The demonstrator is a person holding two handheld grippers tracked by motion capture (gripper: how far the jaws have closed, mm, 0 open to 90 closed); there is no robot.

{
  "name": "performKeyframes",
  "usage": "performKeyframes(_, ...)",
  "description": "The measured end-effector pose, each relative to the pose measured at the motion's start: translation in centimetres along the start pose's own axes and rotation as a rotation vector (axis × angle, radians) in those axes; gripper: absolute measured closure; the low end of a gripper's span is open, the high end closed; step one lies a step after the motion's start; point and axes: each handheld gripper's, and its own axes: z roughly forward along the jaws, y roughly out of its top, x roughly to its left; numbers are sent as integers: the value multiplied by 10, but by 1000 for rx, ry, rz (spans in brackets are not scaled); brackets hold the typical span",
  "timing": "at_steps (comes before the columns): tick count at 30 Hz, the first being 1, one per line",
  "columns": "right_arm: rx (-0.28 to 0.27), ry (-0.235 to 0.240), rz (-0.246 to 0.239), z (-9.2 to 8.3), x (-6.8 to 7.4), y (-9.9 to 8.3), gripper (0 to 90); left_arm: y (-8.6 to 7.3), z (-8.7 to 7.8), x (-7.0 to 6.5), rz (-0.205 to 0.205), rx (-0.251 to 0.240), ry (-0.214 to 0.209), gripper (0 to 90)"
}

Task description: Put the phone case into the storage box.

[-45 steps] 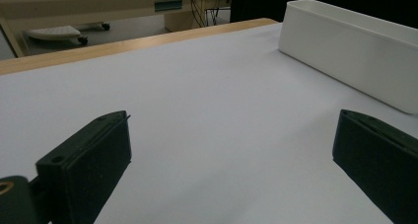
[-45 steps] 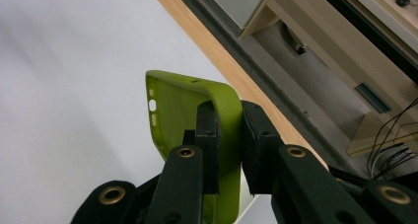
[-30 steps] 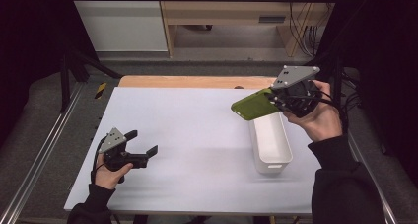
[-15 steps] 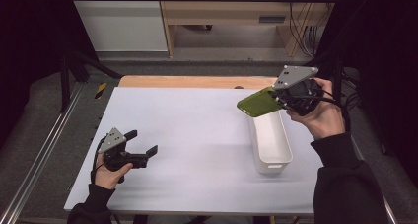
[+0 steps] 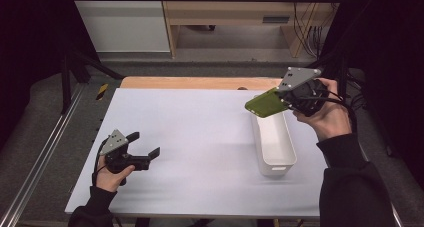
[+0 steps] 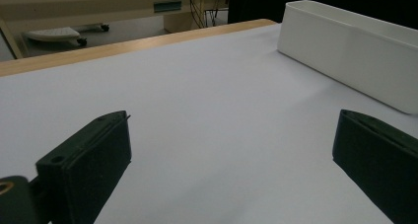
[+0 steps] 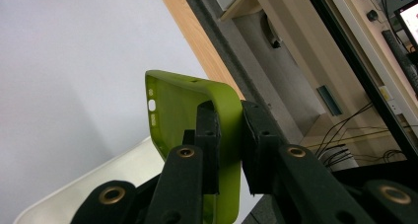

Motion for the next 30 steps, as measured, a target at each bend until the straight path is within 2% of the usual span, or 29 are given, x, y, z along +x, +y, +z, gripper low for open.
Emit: performKeyframes(30, 70, -16, -91, 19, -9, -6, 790, -1, 1, 1, 1, 5, -1, 9)
